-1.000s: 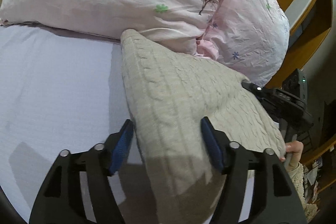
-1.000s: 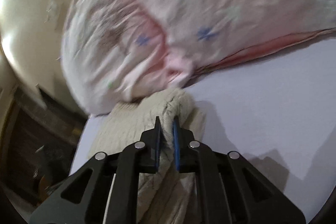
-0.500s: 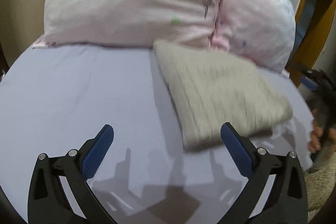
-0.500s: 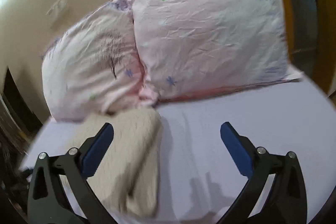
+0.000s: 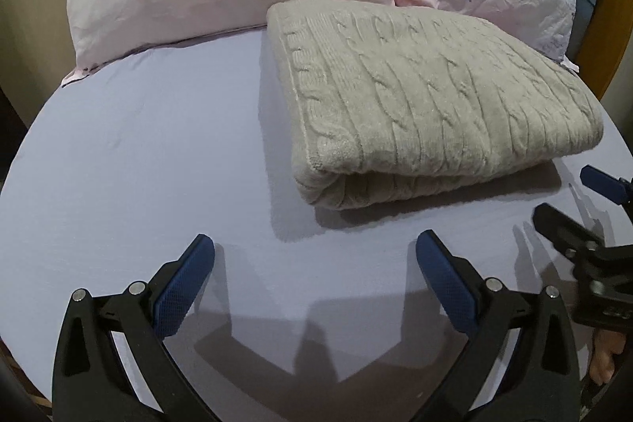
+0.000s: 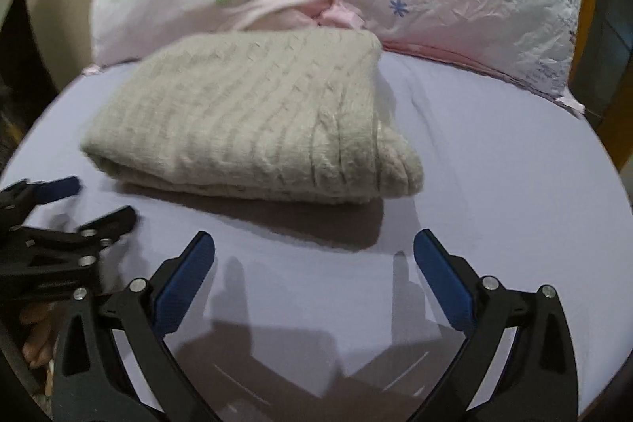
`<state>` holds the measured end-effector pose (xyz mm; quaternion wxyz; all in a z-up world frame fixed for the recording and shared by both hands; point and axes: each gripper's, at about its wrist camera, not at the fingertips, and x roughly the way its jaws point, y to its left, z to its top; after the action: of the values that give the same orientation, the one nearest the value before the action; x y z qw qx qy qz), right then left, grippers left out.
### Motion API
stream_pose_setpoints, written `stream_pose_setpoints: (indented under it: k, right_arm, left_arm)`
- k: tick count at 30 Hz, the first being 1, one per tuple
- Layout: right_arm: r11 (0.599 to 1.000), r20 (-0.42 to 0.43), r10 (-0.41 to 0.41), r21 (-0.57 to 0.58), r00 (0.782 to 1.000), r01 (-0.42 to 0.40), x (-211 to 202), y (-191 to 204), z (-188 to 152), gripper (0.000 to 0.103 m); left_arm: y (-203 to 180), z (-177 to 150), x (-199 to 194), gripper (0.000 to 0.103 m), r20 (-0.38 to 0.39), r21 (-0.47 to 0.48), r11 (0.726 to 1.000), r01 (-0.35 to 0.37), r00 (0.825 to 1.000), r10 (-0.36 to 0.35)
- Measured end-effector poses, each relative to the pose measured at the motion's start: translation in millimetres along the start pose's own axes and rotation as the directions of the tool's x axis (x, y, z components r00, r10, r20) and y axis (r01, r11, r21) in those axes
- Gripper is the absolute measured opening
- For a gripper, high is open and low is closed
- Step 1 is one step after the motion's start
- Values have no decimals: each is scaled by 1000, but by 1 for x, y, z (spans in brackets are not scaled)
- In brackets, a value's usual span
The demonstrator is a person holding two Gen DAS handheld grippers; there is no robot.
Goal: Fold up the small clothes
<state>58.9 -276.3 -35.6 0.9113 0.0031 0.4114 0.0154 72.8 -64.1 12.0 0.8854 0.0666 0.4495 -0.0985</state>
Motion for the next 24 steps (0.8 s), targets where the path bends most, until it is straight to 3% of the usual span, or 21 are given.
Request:
stream_pose_setpoints:
  k: [5,24]
  right_arm:
    - [999,-43,-19,27,999,20,8,-1,-4,101]
    - [1000,-44,-6,6,999,6,7,1,-4,101]
  left_arm:
    - [0,1,0,102,11,-5,1000,-3,1000,3]
    - [0,2,1,102,13,-2,1000,-1,1000,1]
